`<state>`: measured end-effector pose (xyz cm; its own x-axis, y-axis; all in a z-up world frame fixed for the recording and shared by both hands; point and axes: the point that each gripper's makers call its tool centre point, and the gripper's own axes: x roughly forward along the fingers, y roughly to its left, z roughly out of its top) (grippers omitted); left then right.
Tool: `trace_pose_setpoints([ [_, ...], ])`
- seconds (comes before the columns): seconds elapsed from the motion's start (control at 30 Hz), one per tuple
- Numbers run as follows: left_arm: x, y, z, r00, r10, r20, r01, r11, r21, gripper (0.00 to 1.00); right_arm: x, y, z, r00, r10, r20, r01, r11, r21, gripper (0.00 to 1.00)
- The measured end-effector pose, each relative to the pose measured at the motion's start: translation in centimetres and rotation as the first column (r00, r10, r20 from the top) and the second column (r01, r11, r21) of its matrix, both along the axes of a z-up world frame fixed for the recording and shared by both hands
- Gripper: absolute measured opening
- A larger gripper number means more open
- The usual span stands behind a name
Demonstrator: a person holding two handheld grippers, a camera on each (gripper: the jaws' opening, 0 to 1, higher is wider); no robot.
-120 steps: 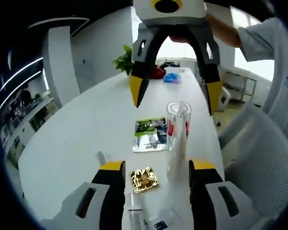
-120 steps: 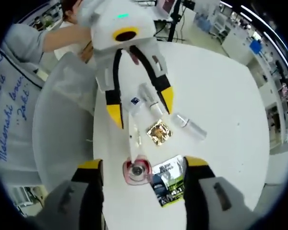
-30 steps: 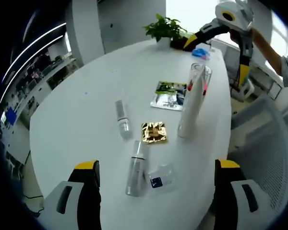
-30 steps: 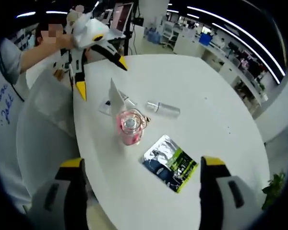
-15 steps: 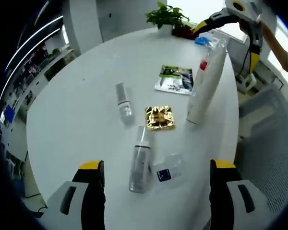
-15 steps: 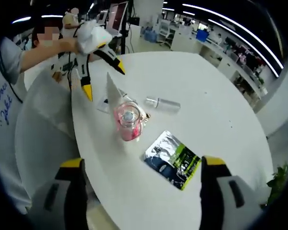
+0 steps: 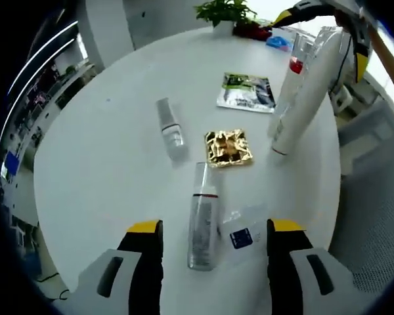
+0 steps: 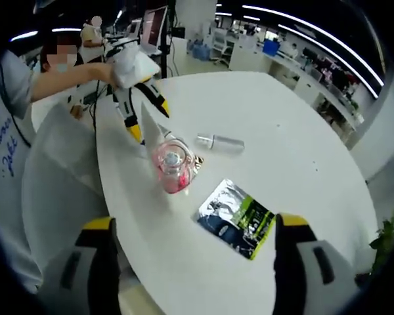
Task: Arrange the skincare products in the storage area until every visible bottle or jar stands upright without overlapping.
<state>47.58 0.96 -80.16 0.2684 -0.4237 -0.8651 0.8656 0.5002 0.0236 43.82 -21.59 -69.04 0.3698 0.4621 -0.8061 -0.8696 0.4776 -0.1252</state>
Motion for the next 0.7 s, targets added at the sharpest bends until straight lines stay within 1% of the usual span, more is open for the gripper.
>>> trace_pose_setpoints([
  [0.1,0.3,0.2,-0.6,1.000,0.004,-0.007,-0.004,1.000,0.013,0.51,-0.1,-0.3,-0.1,1.000,-0.008,-0.005,0.008,1.000,-0.005,1.00],
  [0.27,0.6,0.3,-1.3,1.000,-0.001,-0.013,0.001,1.000,0.031,0.44,-0.2,-0.4,-0.3,1.000,-0.016,-0.004,0.016,1.000,-0.006,1.00],
  [0.37,0.9,0.2,-1.4,1.000,-0.001,-0.011,0.001,0.999,0.033,0.38,-0.1,-0.4,-0.3,1.000,-0.025,0.002,0.025,1.000,0.002,1.00],
  [0.53,1.3,0.0,-1.8,1.000,-0.002,-0.014,0.003,0.999,0.035,0.31,-0.2,-0.5,-0.5,0.999,-0.033,0.000,0.033,0.999,0.003,1.00],
  [0.6,1.2,-0.1,-2.1,1.000,-0.009,-0.023,0.010,0.999,0.042,0.28,-0.3,-0.6,-0.7,0.999,-0.036,-0.005,0.036,0.999,0.002,1.00],
  [0.7,1.2,-0.2,-2.3,0.999,-0.006,-0.039,0.007,0.999,0.036,0.26,-0.3,-0.7,-0.9,0.999,-0.041,-0.009,0.041,0.999,0.004,1.00],
])
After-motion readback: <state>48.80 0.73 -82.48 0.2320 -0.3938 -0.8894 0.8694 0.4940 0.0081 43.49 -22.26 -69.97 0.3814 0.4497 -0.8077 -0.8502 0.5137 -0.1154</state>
